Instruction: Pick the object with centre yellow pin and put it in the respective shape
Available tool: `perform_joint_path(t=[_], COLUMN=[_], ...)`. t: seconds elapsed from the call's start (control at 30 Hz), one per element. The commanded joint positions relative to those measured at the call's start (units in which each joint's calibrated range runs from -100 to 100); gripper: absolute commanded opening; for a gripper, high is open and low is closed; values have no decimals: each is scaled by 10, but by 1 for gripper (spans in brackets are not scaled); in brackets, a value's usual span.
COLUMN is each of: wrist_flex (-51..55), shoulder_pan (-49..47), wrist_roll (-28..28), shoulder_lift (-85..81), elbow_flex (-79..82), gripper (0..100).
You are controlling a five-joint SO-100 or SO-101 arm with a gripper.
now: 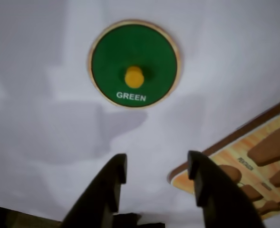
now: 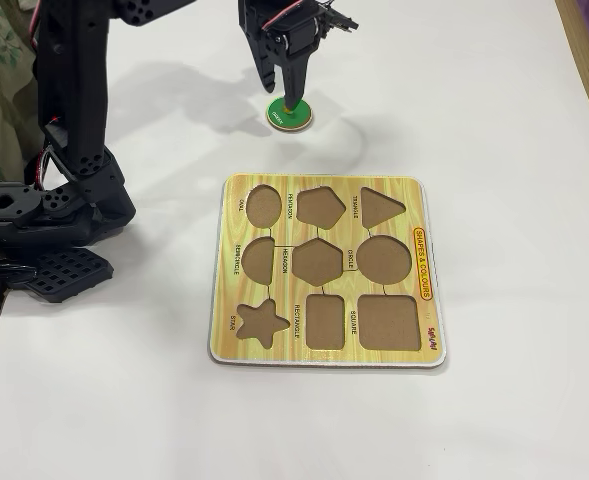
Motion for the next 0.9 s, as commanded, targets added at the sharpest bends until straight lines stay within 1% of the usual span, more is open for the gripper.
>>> perform_joint_path(t=[0.0,0.13,0.87], wrist_flex=[-45,-72,-79], shoulder_pan=[-8,-8,-8], wrist_roll=[-2,-2,-2], shoulder_lift=[7,29,78], elbow_flex=[-12,-12,-11], gripper=[15,15,15])
